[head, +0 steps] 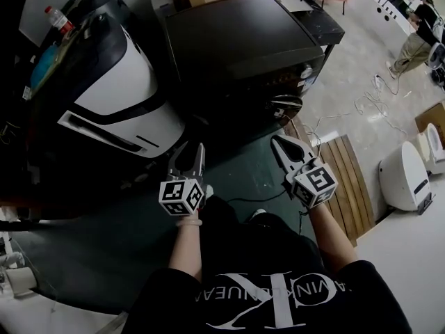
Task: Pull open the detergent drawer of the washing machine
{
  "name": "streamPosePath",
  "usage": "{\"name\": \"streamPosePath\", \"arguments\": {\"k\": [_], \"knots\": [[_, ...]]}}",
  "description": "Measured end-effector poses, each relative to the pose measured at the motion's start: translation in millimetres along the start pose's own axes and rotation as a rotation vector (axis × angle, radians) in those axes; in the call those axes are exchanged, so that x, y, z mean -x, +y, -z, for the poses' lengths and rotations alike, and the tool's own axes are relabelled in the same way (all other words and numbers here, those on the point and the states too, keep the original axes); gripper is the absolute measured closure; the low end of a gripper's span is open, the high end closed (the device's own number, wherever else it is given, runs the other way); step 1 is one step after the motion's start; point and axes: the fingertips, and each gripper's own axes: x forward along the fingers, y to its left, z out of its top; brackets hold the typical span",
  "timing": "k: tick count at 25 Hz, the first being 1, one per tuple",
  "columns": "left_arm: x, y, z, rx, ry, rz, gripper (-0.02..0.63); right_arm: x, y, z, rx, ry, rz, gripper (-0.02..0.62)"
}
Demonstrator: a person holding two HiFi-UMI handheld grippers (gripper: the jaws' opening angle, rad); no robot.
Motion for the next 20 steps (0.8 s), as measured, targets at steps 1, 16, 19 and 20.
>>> {"name": "streamPosePath", "arguments": {"k": [1, 16, 19, 20], "knots": [[-3, -2, 3, 0.004, 0.003, 0.001, 0.505, 1, -2, 2, 0.002, 0.005, -0.002, 0.577], [-68, 11, 49, 0.163, 0.066, 0.020, 0.492, -44, -22, 30, -0.068, 0.036, 0.008, 0.575], [-86, 16, 54, 0.224, 0.057, 0.033, 0.485, -60, -26, 40, -0.071, 0.055, 0.004, 0.575], [-92, 18, 56, 0.250, 0.050, 0.034, 0.483, -66, -28, 44, -0.076, 0.061, 0.002, 0.576]]}}
